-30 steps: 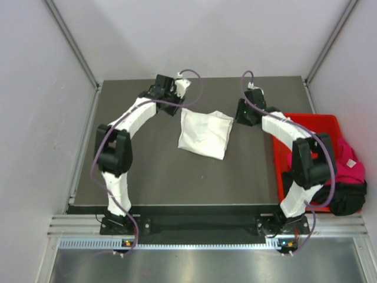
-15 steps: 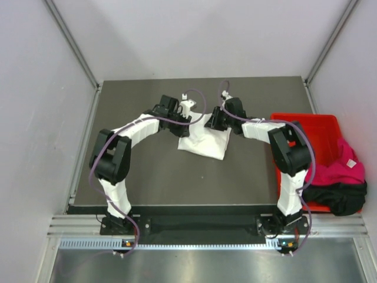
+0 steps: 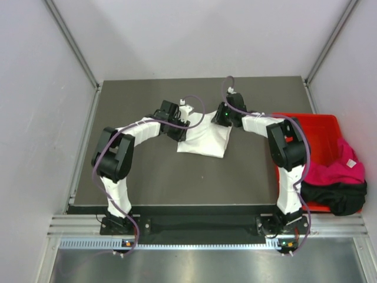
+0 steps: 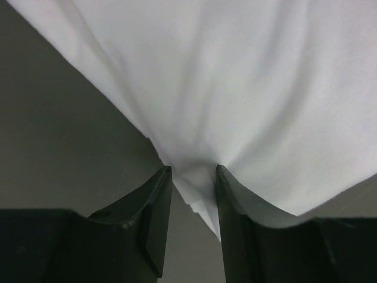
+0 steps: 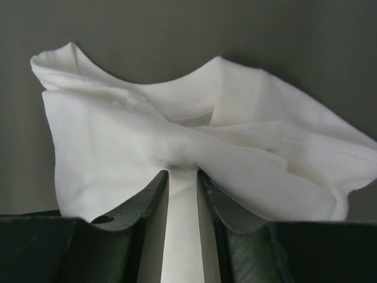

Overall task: Fold and stack the t-shirts
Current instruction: Fold the tshirt

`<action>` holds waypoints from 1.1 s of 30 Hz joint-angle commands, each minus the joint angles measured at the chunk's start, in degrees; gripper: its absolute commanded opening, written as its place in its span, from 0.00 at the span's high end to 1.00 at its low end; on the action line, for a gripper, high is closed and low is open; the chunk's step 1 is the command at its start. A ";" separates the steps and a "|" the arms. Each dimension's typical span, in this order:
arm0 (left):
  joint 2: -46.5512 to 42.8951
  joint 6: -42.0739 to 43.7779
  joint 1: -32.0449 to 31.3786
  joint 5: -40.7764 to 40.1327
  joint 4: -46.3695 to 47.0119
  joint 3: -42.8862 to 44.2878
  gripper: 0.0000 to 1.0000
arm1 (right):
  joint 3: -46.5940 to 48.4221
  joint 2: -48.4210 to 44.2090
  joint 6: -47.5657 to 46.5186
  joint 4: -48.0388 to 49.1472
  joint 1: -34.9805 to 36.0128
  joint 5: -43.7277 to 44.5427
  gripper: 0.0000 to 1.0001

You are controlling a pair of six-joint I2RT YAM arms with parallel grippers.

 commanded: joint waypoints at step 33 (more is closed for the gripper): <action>-6.16 -6.93 2.19 7.59 1.86 -12.18 0.53 | 43.72 23.16 -24.30 -16.22 5.95 -19.22 0.48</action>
